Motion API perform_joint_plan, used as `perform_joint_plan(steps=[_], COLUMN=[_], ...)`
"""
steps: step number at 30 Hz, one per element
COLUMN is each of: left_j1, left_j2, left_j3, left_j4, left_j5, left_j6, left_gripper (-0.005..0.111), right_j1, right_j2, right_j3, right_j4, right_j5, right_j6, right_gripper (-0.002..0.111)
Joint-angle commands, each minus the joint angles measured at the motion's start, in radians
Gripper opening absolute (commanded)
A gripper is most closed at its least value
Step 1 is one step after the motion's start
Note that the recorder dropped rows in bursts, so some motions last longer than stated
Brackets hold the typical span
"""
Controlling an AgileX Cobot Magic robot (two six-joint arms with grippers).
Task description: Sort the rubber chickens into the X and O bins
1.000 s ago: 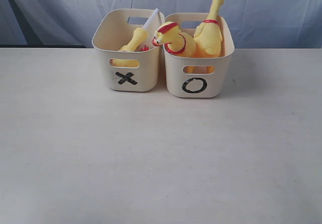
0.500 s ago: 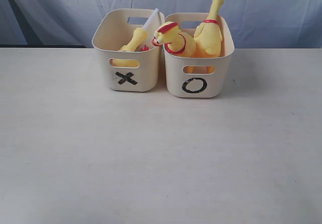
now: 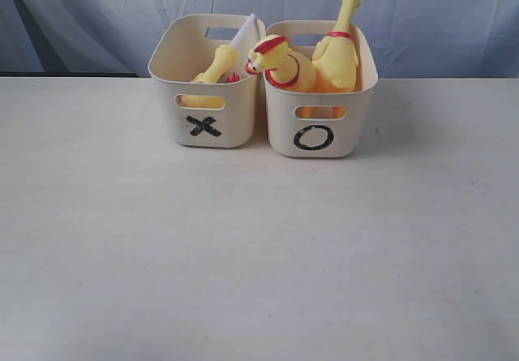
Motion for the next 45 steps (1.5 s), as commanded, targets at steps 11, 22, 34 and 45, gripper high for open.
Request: perform_joint_plan(steps=[11,22,34,45], left_j1=[0.006,0.006,0.006,0.006], left_j2=[-0.005,-0.005,-0.005,-0.005], left_j3=[0.002,0.002,0.002,0.002], left_j4=[0.003,0.023,0.023,0.023], left_j5=[0.007,0.007,0.007,0.007], left_j6=[0.001,0.001,0.001,0.001], left_gripper=[0.000,0.000,0.000,0.000], right_j1=[-0.005,-0.005,-0.005,-0.005], right_j2=[-0.003,-0.003,-0.003,-0.003], right_j3=[0.002,0.002,0.002,0.002], right_j4=[-0.003,-0.003,-0.001,0.023], right_j5=[-0.006,-0.006,-0.006,-0.006], right_j6=[-0.006,-0.006,-0.006,-0.006], right_gripper=[-0.001,-0.001,-0.001,-0.001])
